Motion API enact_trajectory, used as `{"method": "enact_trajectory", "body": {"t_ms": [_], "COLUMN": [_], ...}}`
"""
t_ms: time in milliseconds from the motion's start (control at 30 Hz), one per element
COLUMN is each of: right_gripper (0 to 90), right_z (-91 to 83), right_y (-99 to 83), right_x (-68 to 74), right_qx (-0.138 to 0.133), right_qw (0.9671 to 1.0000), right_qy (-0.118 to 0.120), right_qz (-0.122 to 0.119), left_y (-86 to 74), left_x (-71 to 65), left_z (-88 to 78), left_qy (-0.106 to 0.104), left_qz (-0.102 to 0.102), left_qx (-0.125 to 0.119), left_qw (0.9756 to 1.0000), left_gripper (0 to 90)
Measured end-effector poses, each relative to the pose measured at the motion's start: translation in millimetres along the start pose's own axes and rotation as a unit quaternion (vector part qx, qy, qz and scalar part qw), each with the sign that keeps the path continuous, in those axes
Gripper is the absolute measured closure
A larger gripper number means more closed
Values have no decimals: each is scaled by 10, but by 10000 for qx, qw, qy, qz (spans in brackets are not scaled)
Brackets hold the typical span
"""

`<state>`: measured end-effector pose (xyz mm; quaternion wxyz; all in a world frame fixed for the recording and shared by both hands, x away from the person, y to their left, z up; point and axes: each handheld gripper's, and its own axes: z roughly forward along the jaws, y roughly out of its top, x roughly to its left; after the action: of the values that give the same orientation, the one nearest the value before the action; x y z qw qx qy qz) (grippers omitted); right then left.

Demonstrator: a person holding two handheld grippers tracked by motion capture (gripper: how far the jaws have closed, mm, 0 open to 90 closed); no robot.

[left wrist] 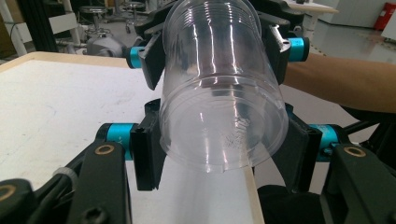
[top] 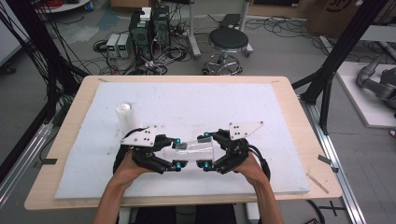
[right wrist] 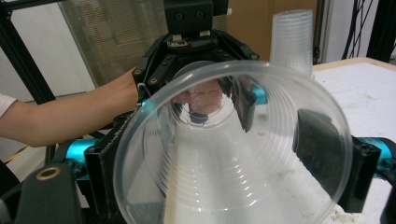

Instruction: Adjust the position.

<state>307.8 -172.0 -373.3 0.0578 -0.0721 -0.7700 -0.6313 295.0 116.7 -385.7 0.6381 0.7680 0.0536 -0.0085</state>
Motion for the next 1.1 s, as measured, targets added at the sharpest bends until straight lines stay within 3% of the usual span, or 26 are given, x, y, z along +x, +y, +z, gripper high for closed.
{"method": "enact_trajectory", "body": {"t_ms": [167,967,1100], "right_gripper": [229,265,266], "right_z": [-27,-30,-28], "right_y": [2,-20,-15], "right_x": [1,-5,-2], "right_qx": [-106,-146,-144], "right_qw": [9999,9998,9998], "right_qy": [41,102,107], "right_qz": [-29,-18,-21], "left_y": [3,3,2], "left_x": [-9,-9,-5], "left_z": [6,5,25], "left_qy": [-41,-60,22], "left_qz": [38,31,-193], "left_qx": [44,67,136], "left_qw": [10000,10000,9997], "left_gripper": [423,404,126]}}
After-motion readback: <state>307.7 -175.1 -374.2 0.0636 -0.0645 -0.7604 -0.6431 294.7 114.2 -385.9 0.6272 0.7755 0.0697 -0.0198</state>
